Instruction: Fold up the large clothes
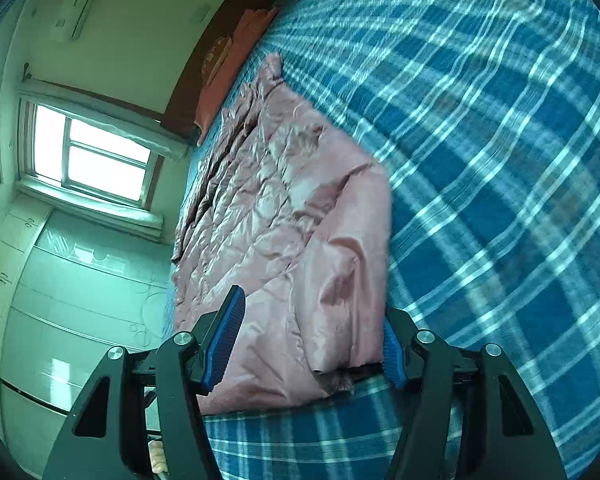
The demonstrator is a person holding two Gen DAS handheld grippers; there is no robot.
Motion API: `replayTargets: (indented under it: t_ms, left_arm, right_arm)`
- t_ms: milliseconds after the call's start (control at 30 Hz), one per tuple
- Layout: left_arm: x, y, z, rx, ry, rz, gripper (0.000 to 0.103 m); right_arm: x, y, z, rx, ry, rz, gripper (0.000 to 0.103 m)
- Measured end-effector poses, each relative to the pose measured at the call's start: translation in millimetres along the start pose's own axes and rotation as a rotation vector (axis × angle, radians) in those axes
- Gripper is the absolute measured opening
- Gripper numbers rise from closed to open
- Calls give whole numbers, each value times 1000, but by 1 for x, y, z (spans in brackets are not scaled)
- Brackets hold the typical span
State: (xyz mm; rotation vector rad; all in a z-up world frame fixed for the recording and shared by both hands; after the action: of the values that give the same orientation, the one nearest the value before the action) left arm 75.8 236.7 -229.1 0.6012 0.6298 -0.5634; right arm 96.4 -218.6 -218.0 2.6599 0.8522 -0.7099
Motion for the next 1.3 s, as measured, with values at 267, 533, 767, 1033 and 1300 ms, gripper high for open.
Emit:
replayTargets:
  t_ms: [267, 533, 767, 1033, 1300]
  left_arm:
    - [-2, -11, 3, 52, -5, -8, 81]
    - [28, 7, 16, 40, -39, 5, 63]
    - [31, 14, 20, 87, -56, 24, 18]
    - [-3, 27, 51, 201, -123, 105, 12]
    - [-55, 26, 63, 230, -197, 123, 11]
  right_arm:
    - [-11, -15, 9, 27, 17, 18, 61]
    - [15, 14, -5, 29, 44, 88, 55]
    - [17, 19, -3, 49, 79, 71, 14]
    - [-6, 17, -41, -33, 182, 85, 8]
    - [-51, -1, -71, -110, 246, 78, 8]
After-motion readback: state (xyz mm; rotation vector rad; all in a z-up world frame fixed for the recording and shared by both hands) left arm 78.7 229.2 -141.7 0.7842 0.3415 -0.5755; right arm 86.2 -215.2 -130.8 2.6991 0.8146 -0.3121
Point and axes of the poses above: each gripper's, at about its wrist camera, not at the fingertips, and x roughly the way its jaws point, z to its right, y to its top, the point moved 10 cm from there along x, roughly the way its jaws point, and after that the axes turned 11 degrees about x, right-handed, at the moved point
